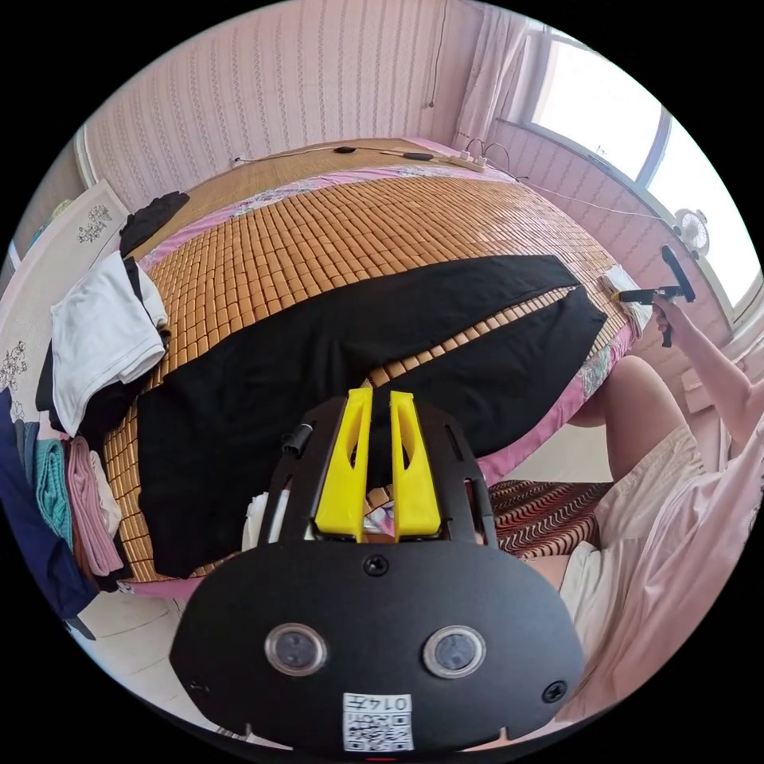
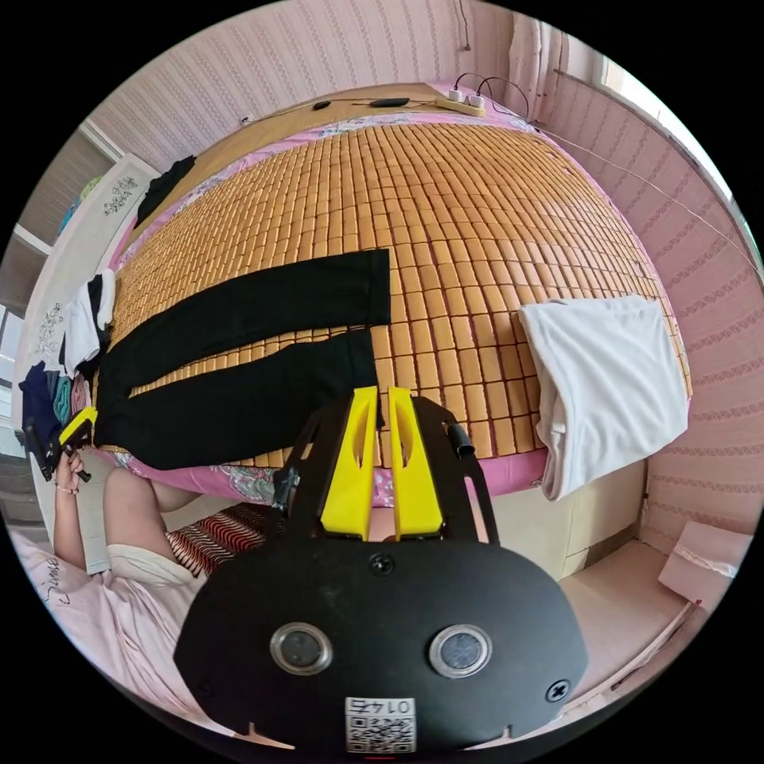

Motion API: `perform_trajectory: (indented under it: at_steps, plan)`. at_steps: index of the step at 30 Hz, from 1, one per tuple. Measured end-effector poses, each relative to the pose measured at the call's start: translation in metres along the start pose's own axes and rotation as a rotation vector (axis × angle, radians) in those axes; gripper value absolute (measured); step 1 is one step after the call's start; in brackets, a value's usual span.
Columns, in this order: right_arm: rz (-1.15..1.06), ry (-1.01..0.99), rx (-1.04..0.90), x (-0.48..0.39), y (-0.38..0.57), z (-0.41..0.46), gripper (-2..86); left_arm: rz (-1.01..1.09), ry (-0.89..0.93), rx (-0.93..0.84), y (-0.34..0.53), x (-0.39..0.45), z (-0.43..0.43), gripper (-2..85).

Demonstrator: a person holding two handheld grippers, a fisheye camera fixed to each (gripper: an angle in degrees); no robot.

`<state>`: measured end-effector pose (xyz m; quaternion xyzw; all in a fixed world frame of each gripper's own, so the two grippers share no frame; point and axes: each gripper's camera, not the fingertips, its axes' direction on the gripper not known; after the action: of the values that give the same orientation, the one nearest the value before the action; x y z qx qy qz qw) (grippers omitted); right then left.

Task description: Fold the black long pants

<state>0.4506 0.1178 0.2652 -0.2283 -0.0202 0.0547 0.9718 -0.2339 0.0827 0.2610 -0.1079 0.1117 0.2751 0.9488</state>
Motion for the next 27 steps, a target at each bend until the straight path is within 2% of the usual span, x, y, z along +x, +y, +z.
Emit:
perform_trajectory:
  at_steps: [5,7,11,14,19,24,27]
  plan:
    - [-0.045,0.058,-0.047,-0.016,0.007,0.034,0.1,-0.047,0.020,-0.123,0.009,-0.001,0.034,5.0]
    - [-0.058,0.080,-0.072,-0.013,0.015,0.034,-0.5,-0.024,-0.027,-0.185,0.011,0.004,0.046,5.2]
    - [-0.042,0.107,-0.101,-0.001,0.030,0.031,-0.7,-0.024,-0.011,-0.204,0.012,0.005,0.053,5.5]
    - [0.003,0.057,-0.119,0.010,0.042,0.028,-0.7,-0.042,0.012,-0.188,0.011,0.002,0.050,5.5]
    - [0.052,0.075,-0.030,0.018,0.063,0.007,0.1,-0.065,0.051,-0.114,0.014,0.000,0.023,5.3]
    - [0.036,-0.008,-0.006,0.017,0.054,0.016,5.4,0.001,0.057,-0.139,0.013,0.018,0.022,5.7]
    - [0.007,0.060,0.009,0.010,0.038,0.030,7.2,0.006,0.052,-0.190,0.016,0.028,0.039,6.0]
